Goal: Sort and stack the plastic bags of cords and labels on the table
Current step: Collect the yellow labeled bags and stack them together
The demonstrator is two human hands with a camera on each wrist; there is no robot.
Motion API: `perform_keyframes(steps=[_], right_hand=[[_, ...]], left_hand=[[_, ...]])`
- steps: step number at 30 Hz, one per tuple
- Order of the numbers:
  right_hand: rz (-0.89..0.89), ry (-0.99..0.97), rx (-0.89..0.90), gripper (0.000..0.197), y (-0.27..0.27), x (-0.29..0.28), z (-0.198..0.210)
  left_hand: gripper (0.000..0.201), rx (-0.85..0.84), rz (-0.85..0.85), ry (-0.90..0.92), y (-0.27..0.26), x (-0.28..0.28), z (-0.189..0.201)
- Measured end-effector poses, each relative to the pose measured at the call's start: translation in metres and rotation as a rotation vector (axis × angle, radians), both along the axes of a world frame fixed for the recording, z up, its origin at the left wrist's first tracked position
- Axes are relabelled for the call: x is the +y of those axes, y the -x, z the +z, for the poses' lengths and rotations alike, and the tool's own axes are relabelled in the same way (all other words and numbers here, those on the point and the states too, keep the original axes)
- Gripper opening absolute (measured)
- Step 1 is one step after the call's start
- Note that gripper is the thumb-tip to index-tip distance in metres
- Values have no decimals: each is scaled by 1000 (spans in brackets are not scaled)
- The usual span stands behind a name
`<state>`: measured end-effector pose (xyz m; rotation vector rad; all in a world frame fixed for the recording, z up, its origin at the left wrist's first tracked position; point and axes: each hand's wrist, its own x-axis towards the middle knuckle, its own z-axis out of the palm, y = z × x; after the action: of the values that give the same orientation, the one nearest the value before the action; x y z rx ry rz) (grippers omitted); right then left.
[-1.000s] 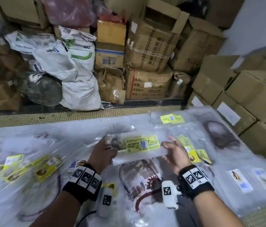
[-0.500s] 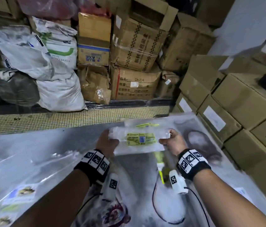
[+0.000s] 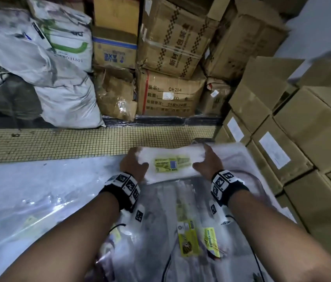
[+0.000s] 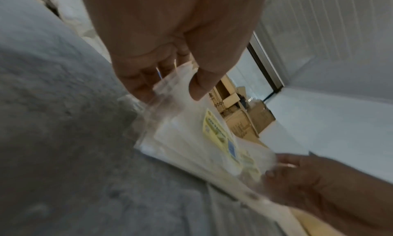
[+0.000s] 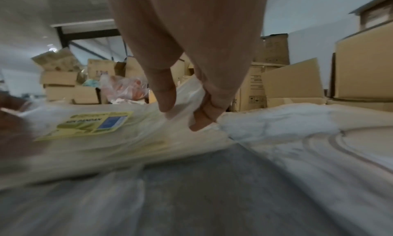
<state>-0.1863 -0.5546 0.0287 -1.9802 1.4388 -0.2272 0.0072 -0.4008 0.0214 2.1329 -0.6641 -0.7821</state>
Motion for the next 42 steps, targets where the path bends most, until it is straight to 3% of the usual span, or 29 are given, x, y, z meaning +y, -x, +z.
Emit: perform_keyframes(steps=[2,4,7,11,16,19,24,28,32,35,38,42], right_hand=[[60,55,100,108,-2,2,-8],[116,134,170,108,-3,5,-14],[246,225,223,89,-5,14,-21],[441,180,362,61,-8,23,-26],[356,201,331,51,-13,21,-21],[344,183,352,58,-14,19,-22],[353,175,337,62,-10,22,-22],[296,212,153,65,0,22,-12],[244,292,68,39,27,44,0],[254,102,108,17,51,77,6],[216,-63,162,32,71,115,3],[187,-111,176,32,74,153,-11]], left_hand=[[73,-149,-10,-98,6,1,-7],[89,-146,20,-68,13,2,-11],[102,-163,-102,-38,20,4,-16],[97,-312,-307,-234,25,1,-23],[77,-364,-173,-204,22,-13,-26],[57,-389,-236,-259,20,-15,-31],[61,-379,-277,-271,17,-8,-31],[75,-276,-224,-163,16,1,-15],[63,-394,-167,-64,35,22,3],[55,-317,-258,-119,74,53,4],[70,-231,-422,-295,121,84,-7],[104,-218,-435,-362,156,108,-22]])
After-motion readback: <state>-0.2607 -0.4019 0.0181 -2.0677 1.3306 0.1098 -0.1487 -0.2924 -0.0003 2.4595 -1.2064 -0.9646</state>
